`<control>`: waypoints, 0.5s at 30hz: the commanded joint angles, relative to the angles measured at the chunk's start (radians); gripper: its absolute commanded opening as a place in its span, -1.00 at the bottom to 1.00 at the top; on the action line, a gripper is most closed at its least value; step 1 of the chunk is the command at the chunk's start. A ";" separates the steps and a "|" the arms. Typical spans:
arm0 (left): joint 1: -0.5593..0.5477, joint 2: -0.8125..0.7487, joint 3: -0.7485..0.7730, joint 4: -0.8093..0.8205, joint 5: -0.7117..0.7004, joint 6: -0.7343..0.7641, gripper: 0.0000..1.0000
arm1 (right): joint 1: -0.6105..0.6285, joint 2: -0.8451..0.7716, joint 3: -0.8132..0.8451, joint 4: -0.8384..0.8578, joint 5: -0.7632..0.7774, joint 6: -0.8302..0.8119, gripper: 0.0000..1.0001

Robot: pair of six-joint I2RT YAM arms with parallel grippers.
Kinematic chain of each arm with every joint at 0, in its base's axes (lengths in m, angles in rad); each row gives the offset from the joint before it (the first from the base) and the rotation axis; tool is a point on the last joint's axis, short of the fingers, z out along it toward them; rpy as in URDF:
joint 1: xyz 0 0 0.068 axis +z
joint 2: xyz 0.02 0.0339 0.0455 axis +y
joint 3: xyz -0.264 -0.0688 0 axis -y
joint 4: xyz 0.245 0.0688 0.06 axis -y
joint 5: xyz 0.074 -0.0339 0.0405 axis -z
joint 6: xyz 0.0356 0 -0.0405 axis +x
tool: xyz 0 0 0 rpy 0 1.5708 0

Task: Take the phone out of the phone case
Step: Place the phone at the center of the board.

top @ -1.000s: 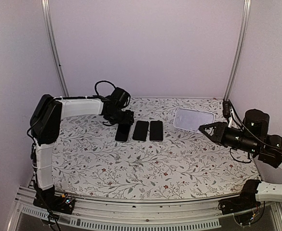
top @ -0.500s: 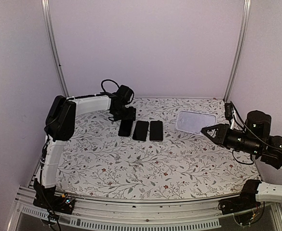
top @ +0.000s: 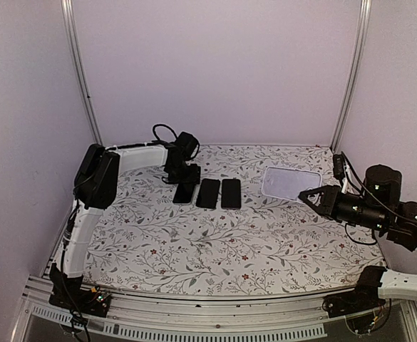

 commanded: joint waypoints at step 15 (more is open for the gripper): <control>0.021 0.036 0.008 0.000 0.022 -0.043 0.26 | -0.004 0.016 0.015 0.006 0.007 0.001 -0.91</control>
